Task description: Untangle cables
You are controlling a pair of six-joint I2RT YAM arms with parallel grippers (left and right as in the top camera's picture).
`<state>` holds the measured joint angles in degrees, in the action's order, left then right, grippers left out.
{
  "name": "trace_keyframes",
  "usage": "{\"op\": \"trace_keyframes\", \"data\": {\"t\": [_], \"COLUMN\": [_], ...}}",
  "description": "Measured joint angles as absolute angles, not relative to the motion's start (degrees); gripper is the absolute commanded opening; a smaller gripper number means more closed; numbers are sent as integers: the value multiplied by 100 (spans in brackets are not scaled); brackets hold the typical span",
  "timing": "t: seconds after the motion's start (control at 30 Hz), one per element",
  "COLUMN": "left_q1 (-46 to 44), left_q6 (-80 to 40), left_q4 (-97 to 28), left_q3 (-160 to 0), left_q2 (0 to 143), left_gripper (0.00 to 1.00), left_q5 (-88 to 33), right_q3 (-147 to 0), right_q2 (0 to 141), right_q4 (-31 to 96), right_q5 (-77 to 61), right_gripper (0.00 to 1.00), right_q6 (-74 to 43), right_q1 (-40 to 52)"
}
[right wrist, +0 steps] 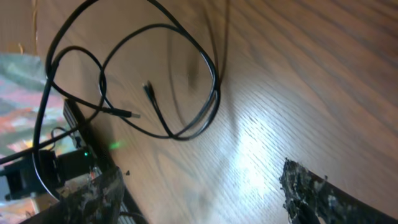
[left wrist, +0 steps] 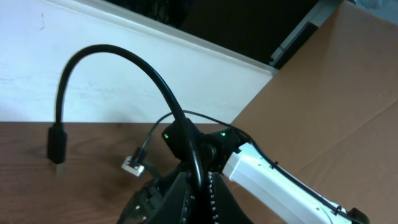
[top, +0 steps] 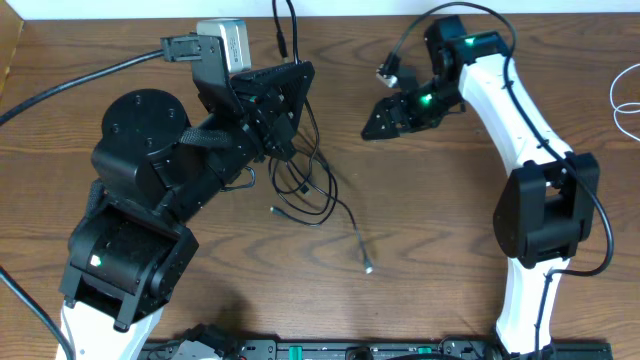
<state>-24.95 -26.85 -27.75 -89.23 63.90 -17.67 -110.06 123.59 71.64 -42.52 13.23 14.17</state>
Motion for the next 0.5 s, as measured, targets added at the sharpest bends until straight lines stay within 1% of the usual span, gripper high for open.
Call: {"op": "trace_keyframes", "data": {"t": [0.3,0.5], "left_q1": [-2495,-2495], "left_q6": [-2700,-2700], "left_q4": [-2770,-2770], "left_q3": [-8923,-8923], "left_q2": [6390,6392], "left_gripper": [7,7], "left_q5": [-1767,-1763], "right_q3": [-11006,-11006], "right_q2": [12359,12359], "right_q4": [7286,7518], "right_q5": [-5081,-5308], "right_gripper": [81,81], "right_q6": [2084,2493], "right_q1": [1619,2018]}}
